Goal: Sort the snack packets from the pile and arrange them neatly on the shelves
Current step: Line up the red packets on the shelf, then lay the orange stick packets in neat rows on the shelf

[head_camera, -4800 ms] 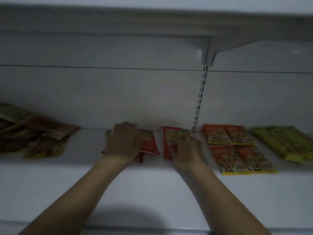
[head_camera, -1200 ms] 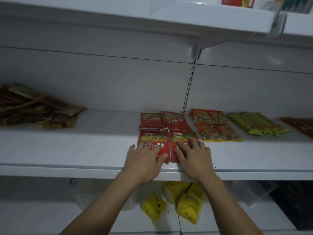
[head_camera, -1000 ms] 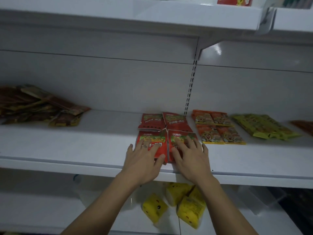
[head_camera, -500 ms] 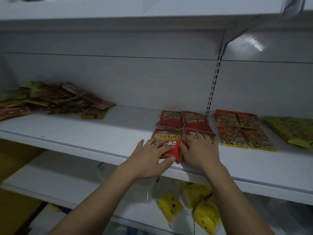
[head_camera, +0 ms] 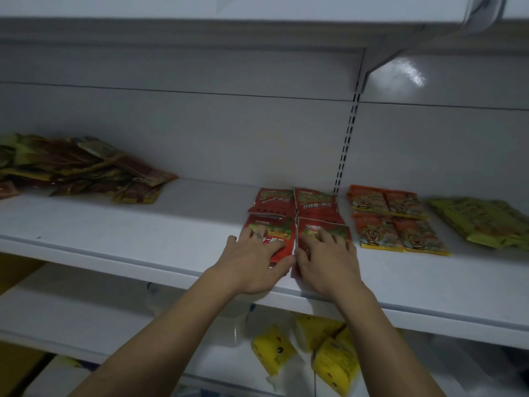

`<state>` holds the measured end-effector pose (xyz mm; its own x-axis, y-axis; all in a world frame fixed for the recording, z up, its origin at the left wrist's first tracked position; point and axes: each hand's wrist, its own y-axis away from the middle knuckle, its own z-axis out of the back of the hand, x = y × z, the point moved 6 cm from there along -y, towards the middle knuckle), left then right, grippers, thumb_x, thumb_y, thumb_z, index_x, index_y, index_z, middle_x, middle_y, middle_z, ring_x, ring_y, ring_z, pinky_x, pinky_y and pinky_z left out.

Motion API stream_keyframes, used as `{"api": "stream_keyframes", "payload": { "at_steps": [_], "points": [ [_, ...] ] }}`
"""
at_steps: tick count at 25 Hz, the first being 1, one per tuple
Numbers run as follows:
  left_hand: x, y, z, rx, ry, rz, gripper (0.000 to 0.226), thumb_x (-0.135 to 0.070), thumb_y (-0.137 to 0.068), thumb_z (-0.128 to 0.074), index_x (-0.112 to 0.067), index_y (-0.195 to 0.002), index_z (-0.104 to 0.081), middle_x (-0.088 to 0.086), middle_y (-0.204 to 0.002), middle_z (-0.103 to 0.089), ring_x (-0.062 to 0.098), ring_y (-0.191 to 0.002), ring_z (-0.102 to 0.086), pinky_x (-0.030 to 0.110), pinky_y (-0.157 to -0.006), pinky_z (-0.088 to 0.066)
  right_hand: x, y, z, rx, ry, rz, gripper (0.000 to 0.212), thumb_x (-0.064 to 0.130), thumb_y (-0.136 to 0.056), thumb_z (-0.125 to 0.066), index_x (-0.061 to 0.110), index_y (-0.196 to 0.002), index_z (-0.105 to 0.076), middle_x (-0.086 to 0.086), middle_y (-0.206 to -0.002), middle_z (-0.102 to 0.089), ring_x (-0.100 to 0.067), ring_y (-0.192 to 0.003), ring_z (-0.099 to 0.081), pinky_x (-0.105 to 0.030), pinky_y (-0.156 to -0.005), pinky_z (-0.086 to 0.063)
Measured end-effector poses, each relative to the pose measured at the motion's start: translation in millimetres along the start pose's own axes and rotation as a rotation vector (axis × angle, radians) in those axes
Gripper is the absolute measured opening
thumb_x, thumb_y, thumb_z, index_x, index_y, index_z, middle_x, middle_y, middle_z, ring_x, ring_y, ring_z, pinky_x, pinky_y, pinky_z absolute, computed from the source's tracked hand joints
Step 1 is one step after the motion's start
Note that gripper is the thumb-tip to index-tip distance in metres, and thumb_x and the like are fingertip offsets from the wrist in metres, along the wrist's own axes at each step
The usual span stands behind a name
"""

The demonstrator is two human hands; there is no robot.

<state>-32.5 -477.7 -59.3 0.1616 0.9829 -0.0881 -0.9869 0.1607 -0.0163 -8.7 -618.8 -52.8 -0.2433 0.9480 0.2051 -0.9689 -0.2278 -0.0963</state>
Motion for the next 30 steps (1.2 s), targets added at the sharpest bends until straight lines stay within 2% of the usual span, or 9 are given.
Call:
{"api": "stream_keyframes", "payload": {
  "at_steps": [4, 7, 9, 12, 17, 23, 27, 30],
  "points": [
    [12, 7, 14, -0.068, 0.022, 0.010, 0.057, -0.067, -0.095, -0.020, -0.043, -0.147, -0.027, -0.002, -0.154, -0.030, 0.022, -0.139, -0.026, 0.048, -0.111, -0.028, 20, -12, 23, -0.041, -0.003, 0.064, 0.055, 0.052, -0.099, -0.033, 0.035, -0.151, -0.027, -0.003, -0.157, -0.028, -0.028, -0.145, -0.019, -0.050, -0.119, -0.010],
    [40, 16, 27, -0.117, 0.032, 0.083, 0.058, -0.065, -0.096, -0.022, -0.041, -0.148, -0.028, 0.000, -0.158, -0.028, 0.021, -0.144, -0.022, 0.047, -0.113, -0.025, 58, -27, 36, -0.054, 0.021, 0.159, 0.060, 0.053, -0.097, -0.038, 0.030, -0.151, -0.027, -0.006, -0.154, -0.034, -0.031, -0.142, -0.026, -0.050, -0.116, -0.015],
    [69, 26, 36, -0.157, 0.021, 0.169, 0.060, -0.065, -0.095, -0.022, -0.038, -0.148, -0.030, 0.002, -0.158, -0.028, 0.022, -0.145, -0.021, 0.046, -0.113, -0.024, 93, -38, 37, -0.049, 0.023, 0.247, 0.062, 0.052, -0.096, -0.041, 0.029, -0.151, -0.026, -0.009, -0.154, -0.033, -0.031, -0.141, -0.027, -0.047, -0.113, -0.020],
    [120, 44, 45, -0.193, -0.012, 0.295, 0.059, -0.061, -0.097, -0.027, -0.035, -0.150, -0.029, 0.002, -0.159, -0.027, 0.021, -0.146, -0.020, 0.046, -0.113, -0.023, 149, -54, 29, -0.005, 0.025, 0.348, 0.065, 0.052, -0.095, -0.044, 0.028, -0.152, -0.023, -0.010, -0.157, -0.026, -0.031, -0.144, -0.021, -0.049, -0.116, -0.017],
    [218, 76, 57, -0.222, -0.024, 0.467, 0.057, -0.055, -0.099, -0.031, -0.030, -0.150, -0.030, 0.003, -0.158, -0.030, 0.023, -0.145, -0.022, 0.045, -0.112, -0.025, 245, -79, 6, 0.047, 0.048, 0.473, 0.064, 0.050, -0.096, -0.043, 0.025, -0.153, -0.023, -0.011, -0.155, -0.028, -0.032, -0.141, -0.025, -0.051, -0.116, -0.015],
    [340, 85, 55, -0.266, -0.046, 0.514, 0.056, -0.053, -0.099, -0.036, -0.027, -0.149, -0.035, 0.001, -0.154, -0.037, 0.023, -0.141, -0.029, 0.043, -0.110, -0.030, 352, -135, -45, 0.087, -0.051, 0.451, 0.061, 0.040, -0.092, -0.052, 0.026, -0.147, -0.034, -0.010, -0.152, -0.034, -0.032, -0.138, -0.030, -0.051, -0.116, -0.018],
    [407, 69, 58, -0.288, -0.061, 0.455, 0.053, -0.052, -0.098, -0.039, -0.026, -0.145, -0.039, 0.002, -0.145, -0.045, 0.024, -0.133, -0.037, 0.041, -0.104, -0.035, 397, -183, -79, 0.097, -0.077, 0.327, 0.056, 0.044, -0.091, -0.051, 0.028, -0.143, -0.038, -0.008, -0.155, -0.028, -0.034, -0.142, -0.023, -0.052, -0.115, -0.018],
    [448, 45, 59, -0.332, -0.044, 0.379, 0.050, -0.047, -0.094, -0.045, -0.023, -0.138, -0.048, 0.003, -0.136, -0.052, 0.026, -0.124, -0.045, 0.041, -0.099, -0.042, 412, -215, -83, 0.009, -0.089, 0.244, 0.048, 0.045, -0.091, -0.049, 0.023, -0.134, -0.046, -0.011, -0.137, -0.044, -0.035, -0.128, -0.038, -0.045, -0.107, -0.028]
  ]
}}
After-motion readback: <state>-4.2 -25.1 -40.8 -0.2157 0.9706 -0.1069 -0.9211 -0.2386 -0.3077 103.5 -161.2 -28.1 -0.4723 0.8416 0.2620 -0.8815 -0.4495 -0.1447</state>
